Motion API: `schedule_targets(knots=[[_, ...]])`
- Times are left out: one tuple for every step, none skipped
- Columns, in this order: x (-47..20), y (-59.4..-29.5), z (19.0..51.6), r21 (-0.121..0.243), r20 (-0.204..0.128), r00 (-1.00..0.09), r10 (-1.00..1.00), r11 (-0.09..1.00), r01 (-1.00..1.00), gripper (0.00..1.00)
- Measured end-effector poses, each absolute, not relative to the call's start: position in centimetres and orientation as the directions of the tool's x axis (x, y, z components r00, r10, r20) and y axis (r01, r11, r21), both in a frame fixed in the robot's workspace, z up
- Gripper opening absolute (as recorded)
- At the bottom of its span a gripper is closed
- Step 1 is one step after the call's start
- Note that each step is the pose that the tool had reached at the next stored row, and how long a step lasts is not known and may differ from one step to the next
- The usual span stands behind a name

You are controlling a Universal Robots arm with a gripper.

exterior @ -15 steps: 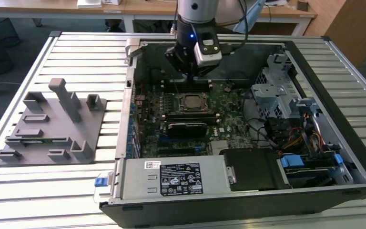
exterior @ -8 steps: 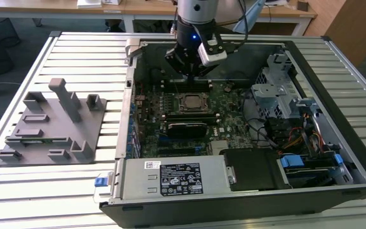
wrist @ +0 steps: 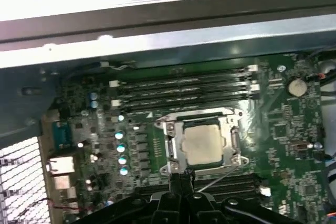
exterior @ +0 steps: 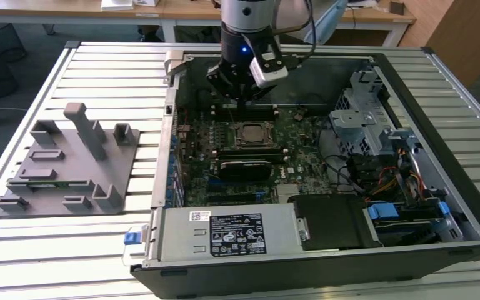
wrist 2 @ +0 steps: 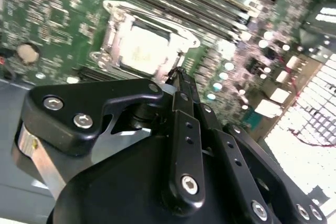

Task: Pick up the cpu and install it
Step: 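Install the first cpu locking lever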

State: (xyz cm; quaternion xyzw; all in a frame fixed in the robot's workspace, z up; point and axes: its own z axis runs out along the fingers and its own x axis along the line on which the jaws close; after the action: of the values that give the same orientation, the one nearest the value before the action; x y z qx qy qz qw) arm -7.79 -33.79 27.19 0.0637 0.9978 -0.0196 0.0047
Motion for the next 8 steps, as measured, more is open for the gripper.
schedule_targets(knots=[[-8.17,-33.79,27.18,-0.038,-0.012,-0.992,0.127,0.991,0.127,0.11],[-8.44,-33.79,27.17,-0.038,-0.012,-0.992,0.125,0.991,0.126,0.11],[-8.52,-33.78,27.15,-0.038,-0.012,-0.993,0.118,0.992,0.118,0.11],[-8.52,-33.78,27.14,-0.039,-0.012,-0.995,0.101,0.994,0.101,0.11],[-8.52,-33.79,27.13,-0.039,-0.012,-0.997,0.082,0.996,0.083,0.11],[-8.52,-33.79,27.1,-0.039,-0.012,-0.998,0.064,0.997,0.064,0.11],[-8.63,-33.79,27.06,-0.038,-0.012,-0.998,0.054,0.998,0.055,0.11],[-8.98,-33.79,27.05,-0.039,-0.012,-0.999,0.053,0.998,0.053,0.11]])
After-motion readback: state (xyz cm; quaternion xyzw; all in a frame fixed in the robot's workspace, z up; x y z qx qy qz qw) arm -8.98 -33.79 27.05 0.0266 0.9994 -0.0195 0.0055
